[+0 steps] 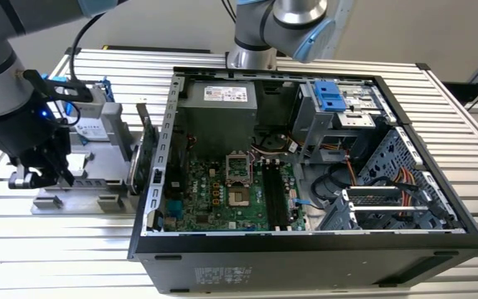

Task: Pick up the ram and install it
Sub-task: 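Pick up the ram and move it above insertion slot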

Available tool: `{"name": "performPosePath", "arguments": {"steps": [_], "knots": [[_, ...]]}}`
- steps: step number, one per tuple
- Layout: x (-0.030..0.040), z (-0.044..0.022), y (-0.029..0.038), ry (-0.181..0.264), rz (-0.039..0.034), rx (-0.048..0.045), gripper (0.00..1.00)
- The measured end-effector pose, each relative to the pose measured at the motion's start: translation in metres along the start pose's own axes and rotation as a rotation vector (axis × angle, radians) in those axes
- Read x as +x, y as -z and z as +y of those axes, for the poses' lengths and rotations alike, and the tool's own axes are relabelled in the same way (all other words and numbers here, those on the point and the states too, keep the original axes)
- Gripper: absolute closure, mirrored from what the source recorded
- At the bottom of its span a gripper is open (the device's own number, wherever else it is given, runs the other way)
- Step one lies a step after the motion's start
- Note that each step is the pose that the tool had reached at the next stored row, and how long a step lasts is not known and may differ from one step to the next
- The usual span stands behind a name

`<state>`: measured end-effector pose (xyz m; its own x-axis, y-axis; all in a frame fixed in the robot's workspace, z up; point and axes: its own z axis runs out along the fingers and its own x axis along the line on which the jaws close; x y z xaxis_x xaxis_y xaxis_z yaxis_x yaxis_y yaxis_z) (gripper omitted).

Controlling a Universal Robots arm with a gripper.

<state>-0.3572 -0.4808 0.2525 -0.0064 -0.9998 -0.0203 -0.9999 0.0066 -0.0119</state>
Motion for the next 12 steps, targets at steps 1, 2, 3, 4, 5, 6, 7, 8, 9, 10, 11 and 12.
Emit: {"name": "performPosePath", "arguments": {"steps": [1, 2, 3, 4, 5, 6, 7, 8, 9, 10, 11, 12], "knots": [[0.0, 0.0, 0.0006, 0.0, 0.0, 0.0, 1.0], [0.0, 0.0, 0.0012, 0.0, 0.0001, -0.0001, 1.0], [0.0, 0.0, 0.0017, 0.0, 0.0, 0.0, 1.0], [0.0, 0.0, 0.0023, 0.0, 0.0001, 0.0, 1.0], [-0.0001, 0.0, 0.0029, 0.0, 0.0, 0.0, 1.0], [-0.0001, 0.0, 0.0034, 0.0, 0.0001, -0.0001, 1.0], [0.0, 0.0, 0.004, 0.0, 0.0001, 0.0, 1.0], [-0.0001, 0.0, 0.0047, 0.0, 0.0001, -0.0001, 1.0], [-0.0001, 0.0, 0.0054, 0.0, 0.0001, 0.0, 1.0], [-0.0001, 0.0, 0.006, 0.0, 0.0, 0.0, 1.0], [-0.0001, -0.0001, 0.0068, 0.0, 0.0001, 0.0, 1.0], [-0.0001, 0.0, 0.0075, 0.0, 0.0, 0.0, 1.0]]}}
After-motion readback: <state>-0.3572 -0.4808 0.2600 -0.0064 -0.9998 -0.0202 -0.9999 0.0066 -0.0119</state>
